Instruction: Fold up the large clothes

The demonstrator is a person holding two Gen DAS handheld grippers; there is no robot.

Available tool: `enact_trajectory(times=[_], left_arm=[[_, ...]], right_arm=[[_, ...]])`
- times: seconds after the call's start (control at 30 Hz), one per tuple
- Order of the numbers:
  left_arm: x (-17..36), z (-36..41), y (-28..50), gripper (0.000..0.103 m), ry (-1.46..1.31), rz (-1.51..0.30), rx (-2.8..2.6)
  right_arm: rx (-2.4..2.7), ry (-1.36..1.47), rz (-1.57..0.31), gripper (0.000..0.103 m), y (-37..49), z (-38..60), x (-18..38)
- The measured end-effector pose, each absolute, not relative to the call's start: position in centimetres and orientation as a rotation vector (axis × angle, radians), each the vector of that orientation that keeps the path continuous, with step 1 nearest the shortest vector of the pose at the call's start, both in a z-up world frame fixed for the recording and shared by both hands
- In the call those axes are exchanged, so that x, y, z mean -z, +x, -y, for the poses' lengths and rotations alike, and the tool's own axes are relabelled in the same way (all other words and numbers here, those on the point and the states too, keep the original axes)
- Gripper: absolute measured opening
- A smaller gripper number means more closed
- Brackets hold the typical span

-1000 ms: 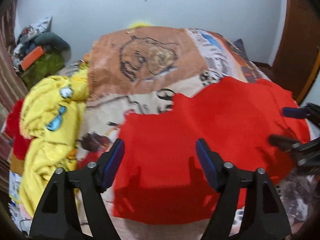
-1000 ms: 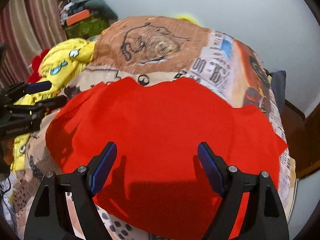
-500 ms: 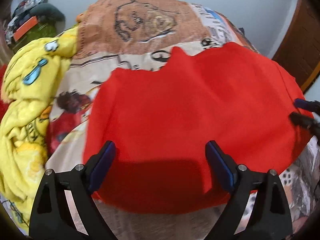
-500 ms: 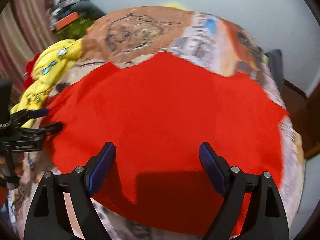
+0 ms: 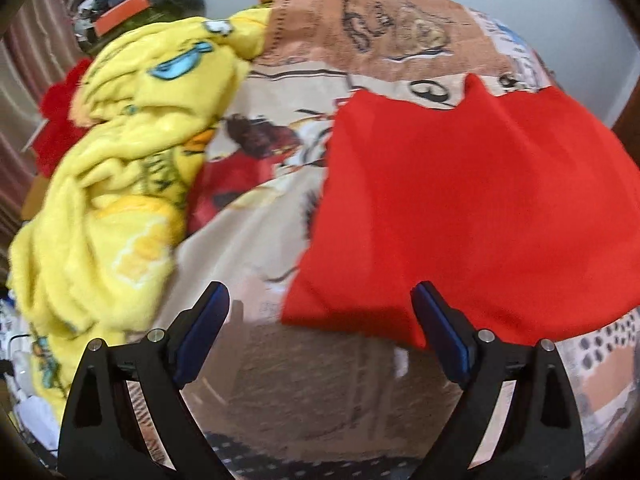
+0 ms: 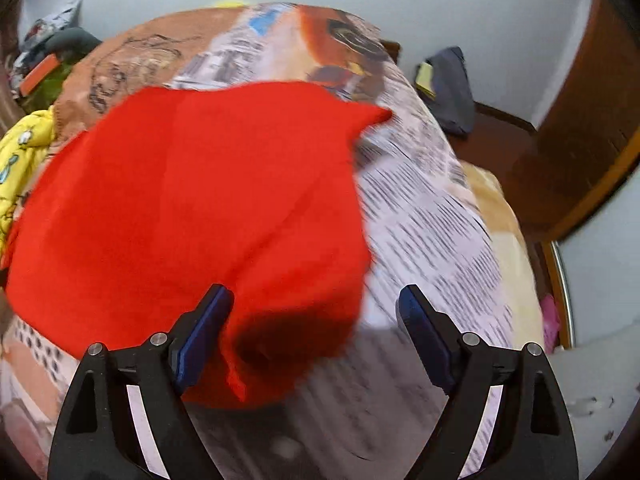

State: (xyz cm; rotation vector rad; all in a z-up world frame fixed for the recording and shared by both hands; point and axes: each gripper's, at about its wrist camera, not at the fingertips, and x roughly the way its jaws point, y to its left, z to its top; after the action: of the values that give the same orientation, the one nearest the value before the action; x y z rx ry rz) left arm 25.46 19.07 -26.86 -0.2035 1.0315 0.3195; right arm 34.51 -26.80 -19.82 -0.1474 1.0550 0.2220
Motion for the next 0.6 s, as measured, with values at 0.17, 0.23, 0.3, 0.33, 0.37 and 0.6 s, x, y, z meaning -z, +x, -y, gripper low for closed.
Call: enact_trajectory(times=[0.17,0.23,0.3,0.33,0.37,0.6], left_arm=[[25.8,-19.7,24.2,0.093,-0.236,-1.021,-0.345],[25.2,-19.6,23.8,0.093,-0.254,-1.015,-0.331],[24.4,-19.2,23.3,0.093,-0.286,-0.999,-0.303],[24.2,-19.0,23.2,0.093,-0.296,-0.995,-0.292],[23.9,-18.7,23.2,0.093,-0.309,-0.989,-0.27],[23.4,-16.0,23.1,0.093,-0.474,-0.983,-0.084]], right_arm=[[-0.206,-0.093,-1.053,0.084,33.7,28.9,18.8],[-0.203,-0.101,-1.036,0.084,33.5,28.7,18.0],[-0.209,-0.127,-1.003,0.084,33.2,28.1,17.1],[-0.212,-0.141,-0.981,0.084,33.2,27.7,16.6],[-0.223,-0.157,-0.958,0.084,33.0,27.1,15.9],[-0.325,-0.19,-0.873,0.084,32.5,23.6,14.2]])
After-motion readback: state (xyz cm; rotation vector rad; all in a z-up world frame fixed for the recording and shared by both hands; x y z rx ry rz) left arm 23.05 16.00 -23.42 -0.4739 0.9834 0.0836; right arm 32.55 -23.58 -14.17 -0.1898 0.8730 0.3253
